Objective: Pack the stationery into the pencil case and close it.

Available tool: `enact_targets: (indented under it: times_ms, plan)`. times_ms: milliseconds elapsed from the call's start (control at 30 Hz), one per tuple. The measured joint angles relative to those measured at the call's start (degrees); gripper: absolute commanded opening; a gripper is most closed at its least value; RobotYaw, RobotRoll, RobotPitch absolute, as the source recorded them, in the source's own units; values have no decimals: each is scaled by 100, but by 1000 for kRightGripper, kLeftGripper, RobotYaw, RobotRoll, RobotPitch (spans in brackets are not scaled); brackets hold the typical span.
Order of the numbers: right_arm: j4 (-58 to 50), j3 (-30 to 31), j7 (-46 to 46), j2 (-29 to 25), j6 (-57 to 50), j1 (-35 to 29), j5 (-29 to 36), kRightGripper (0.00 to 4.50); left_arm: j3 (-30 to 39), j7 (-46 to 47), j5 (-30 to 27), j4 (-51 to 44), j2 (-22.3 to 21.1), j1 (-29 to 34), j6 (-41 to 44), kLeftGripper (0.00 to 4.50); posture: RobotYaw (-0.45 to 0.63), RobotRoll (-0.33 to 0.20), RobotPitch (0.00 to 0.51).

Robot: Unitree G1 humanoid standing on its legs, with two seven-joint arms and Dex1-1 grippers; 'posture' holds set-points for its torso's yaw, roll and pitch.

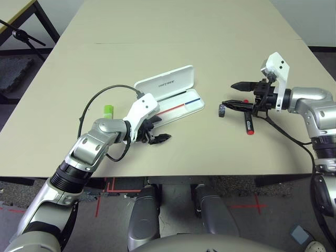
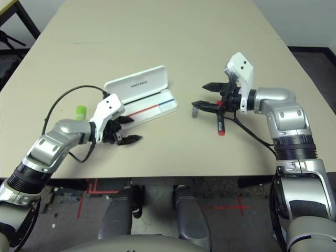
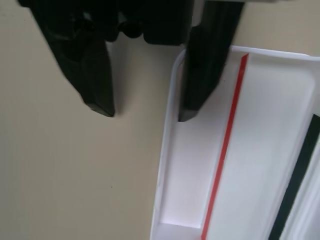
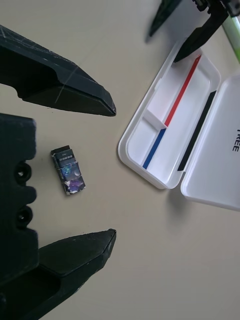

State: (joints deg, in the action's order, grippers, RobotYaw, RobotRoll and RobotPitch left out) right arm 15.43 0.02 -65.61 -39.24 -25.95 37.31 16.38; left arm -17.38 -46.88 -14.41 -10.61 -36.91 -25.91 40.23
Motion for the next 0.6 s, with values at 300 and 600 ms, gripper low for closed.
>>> enact_targets:
  times_ms: [300, 600]
  plan:
    - [-544, 54, -282, -196, -390, -275, 190, 4500, 43, -130, 82, 101, 1, -44, -55, 14, -22, 0, 203]
    - [-1201, 187, -704, -574, -968, -527, 502, 4500, -59, -872, 219, 165, -346, 0, -953, 14, -16, 0, 205]
